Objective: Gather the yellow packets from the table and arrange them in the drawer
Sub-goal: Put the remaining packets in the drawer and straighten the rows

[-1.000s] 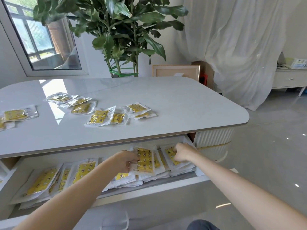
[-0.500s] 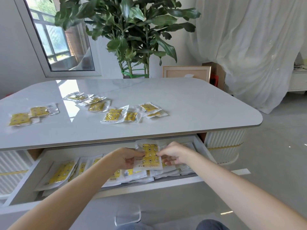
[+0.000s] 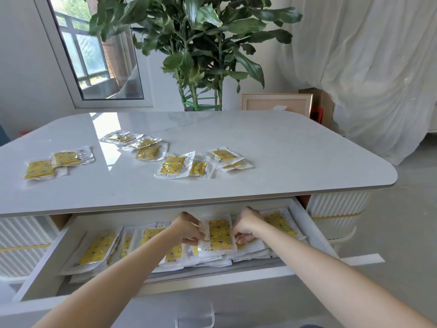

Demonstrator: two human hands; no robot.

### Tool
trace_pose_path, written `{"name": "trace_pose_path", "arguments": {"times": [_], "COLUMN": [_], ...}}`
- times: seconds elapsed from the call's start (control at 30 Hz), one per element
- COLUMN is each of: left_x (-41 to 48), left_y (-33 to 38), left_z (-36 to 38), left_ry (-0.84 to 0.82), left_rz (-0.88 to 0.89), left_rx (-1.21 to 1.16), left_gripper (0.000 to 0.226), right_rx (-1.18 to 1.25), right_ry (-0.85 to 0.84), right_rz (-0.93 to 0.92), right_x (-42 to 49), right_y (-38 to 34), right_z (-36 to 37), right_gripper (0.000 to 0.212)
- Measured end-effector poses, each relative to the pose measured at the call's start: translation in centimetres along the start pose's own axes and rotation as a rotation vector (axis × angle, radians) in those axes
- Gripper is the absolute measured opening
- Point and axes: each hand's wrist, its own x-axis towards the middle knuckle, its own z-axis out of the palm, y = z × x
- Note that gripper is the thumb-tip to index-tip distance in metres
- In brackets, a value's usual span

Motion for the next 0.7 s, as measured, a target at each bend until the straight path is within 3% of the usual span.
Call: {"name": "trace_pose_path", "arguments": {"times": [0.23,0.43,0.57,0.7], "left_x": [-0.5,-0.7,-0.7,-1.1], "left_y": [0.3,0.4,0.7,0.6], "left_z": [0.5,1.1,1.3,1.2], "left_ry": [0.052,0.055,0.05,0.027], "left_rz": [0.117,0.156,0.138,0.135], "left_rx": [0.19,0.189,0.204,0.299], "left_gripper": [0.06,0.057,0.055,0.053], "right_rx": [-0.282,-0.365,-0.385,-0.413], "right_ry": [0.123,-0.031,-0.072,-0.041], "right_rz": [-0.205,-0.395,-0.375,-0.398], "right_x": [-0.2,-1.3,-1.8,-2.4], "right_y": [0.6,1.2,1.5,1.1], "right_z": [-0.1,-0.6,-0.5,-0.7], "right_gripper": [0.014,0.055,0.063,0.058]}}
